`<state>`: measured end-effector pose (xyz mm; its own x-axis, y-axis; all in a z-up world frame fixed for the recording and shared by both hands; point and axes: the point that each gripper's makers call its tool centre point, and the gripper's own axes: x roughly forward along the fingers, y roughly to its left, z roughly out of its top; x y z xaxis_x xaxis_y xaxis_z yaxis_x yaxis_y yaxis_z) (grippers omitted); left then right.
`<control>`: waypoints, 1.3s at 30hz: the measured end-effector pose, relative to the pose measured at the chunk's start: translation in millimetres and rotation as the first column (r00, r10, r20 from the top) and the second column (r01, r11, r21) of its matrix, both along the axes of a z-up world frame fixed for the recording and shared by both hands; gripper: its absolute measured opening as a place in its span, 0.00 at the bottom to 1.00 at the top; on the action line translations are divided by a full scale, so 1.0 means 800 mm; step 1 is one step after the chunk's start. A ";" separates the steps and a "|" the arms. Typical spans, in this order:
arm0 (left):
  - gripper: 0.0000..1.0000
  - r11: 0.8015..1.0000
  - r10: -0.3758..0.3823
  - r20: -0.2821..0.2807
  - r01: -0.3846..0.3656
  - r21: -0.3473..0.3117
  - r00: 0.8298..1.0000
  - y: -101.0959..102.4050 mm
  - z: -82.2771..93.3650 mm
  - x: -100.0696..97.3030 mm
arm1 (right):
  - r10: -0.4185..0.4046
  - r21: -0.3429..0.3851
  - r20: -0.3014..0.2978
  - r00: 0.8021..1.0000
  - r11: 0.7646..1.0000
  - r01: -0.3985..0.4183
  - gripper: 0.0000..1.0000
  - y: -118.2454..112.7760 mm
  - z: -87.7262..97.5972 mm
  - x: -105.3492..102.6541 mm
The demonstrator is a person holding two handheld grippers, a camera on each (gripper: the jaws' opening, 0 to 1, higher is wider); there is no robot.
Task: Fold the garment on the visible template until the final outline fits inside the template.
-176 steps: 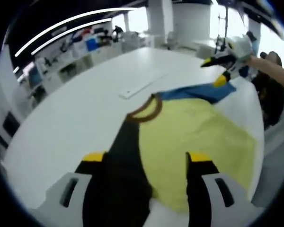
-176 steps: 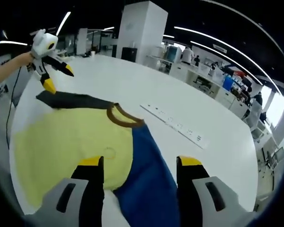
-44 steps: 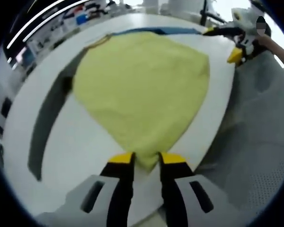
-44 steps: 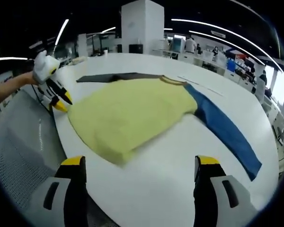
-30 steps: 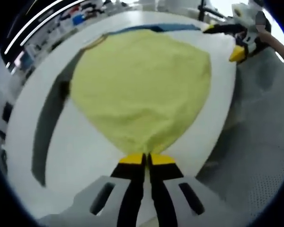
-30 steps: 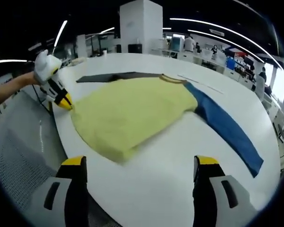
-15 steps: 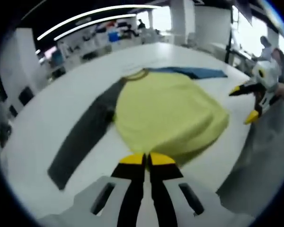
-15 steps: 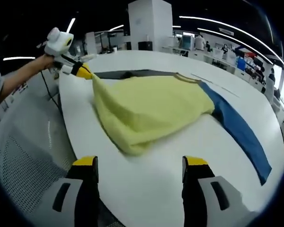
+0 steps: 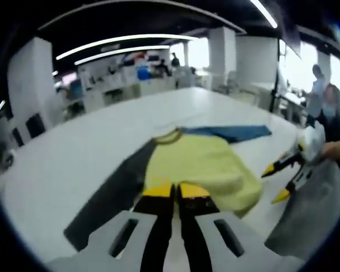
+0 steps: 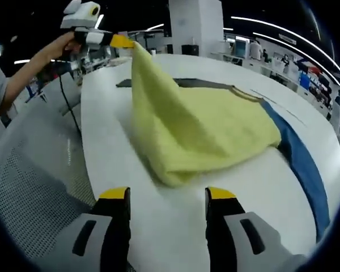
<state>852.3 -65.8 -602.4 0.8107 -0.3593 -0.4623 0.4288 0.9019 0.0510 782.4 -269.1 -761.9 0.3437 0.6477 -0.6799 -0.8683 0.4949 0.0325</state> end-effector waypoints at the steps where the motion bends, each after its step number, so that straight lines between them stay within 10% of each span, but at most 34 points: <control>1: 0.00 1.000 0.001 0.008 -0.001 -0.007 1.000 0.000 0.004 0.001 | 0.003 0.000 0.000 1.000 1.000 -0.003 0.52 0.001 0.000 0.000; 14: 0.00 1.000 0.014 0.087 -0.013 -0.009 0.996 -0.002 0.048 0.033 | -0.041 0.058 0.025 0.999 0.998 0.040 0.48 0.023 0.006 0.034; 39: 0.00 0.999 0.028 0.077 -0.030 0.027 0.997 0.025 0.047 0.046 | 0.008 0.084 0.085 0.996 0.996 -0.015 0.48 0.081 -0.002 0.082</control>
